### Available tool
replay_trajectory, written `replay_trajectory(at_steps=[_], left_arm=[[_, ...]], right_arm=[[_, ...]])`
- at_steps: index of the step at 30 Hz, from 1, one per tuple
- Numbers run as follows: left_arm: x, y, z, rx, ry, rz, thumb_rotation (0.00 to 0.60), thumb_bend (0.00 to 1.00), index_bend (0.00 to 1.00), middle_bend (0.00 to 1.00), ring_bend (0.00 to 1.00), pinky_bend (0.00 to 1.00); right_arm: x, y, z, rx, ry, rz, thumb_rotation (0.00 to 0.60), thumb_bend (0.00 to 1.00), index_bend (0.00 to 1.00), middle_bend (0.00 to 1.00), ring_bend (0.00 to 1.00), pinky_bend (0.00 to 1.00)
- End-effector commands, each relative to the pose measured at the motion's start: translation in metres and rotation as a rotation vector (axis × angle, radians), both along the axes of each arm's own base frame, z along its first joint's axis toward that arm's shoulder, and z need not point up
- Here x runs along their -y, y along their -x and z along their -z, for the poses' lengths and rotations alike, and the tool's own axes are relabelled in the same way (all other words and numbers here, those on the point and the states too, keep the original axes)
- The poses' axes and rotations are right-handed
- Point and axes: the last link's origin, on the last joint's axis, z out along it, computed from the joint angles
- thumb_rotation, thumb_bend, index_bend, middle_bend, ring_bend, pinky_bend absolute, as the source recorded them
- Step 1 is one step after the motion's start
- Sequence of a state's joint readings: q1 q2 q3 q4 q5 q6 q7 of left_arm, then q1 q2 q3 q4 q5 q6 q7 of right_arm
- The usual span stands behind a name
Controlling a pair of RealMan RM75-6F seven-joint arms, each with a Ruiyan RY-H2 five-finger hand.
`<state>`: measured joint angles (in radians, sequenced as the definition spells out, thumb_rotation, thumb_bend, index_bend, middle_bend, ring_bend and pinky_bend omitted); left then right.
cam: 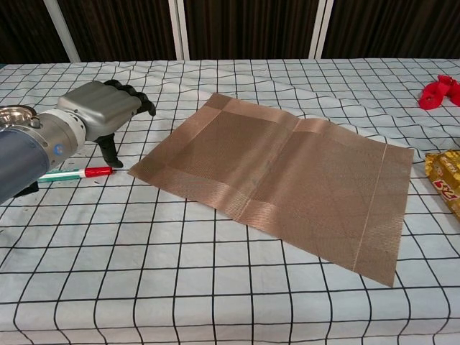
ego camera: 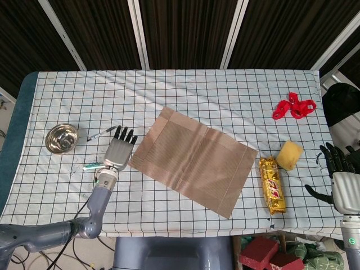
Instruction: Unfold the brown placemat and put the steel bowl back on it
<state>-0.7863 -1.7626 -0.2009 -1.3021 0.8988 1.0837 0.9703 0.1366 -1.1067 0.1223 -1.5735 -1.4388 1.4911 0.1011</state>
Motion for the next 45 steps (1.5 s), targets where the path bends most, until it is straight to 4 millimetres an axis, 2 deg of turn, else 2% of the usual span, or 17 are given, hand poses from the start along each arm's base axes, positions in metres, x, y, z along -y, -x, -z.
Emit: replay_trajectory(at_steps=[1, 15, 18, 28, 45], left_arm=[[0.000, -0.002, 0.006, -0.010, 0.012, 0.005, 0.600, 0.12, 0.18, 0.09, 0.00, 0.02], [0.001, 0.000, 0.018, -0.043, 0.029, 0.014, 0.600, 0.12, 0.19, 0.09, 0.00, 0.02], [0.001, -0.001, 0.021, -0.044, 0.034, 0.018, 0.600, 0.15, 0.20, 0.10, 0.00, 0.02], [0.005, -0.008, 0.030, -0.004, 0.034, 0.062, 0.600, 0.25, 0.40, 0.17, 0.00, 0.07], [0.006, -0.016, 0.026, 0.072, 0.027, 0.110, 0.600, 0.37, 0.45, 0.22, 0.03, 0.10]], right_arm=[[0.000, 0.000, 0.000, 0.007, 0.001, 0.003, 0.600, 0.11, 0.00, 0.00, 0.00, 0.17], [0.001, 0.000, -0.001, 0.029, -0.007, 0.014, 0.600, 0.11, 0.00, 0.00, 0.00, 0.17], [0.001, 0.000, -0.001, 0.032, -0.009, 0.014, 0.600, 0.11, 0.00, 0.00, 0.00, 0.17], [0.001, 0.000, -0.001, 0.045, -0.017, 0.018, 0.600, 0.12, 0.00, 0.00, 0.00, 0.17], [0.001, 0.000, 0.000, 0.050, -0.022, 0.026, 0.600, 0.13, 0.00, 0.00, 0.00, 0.17]])
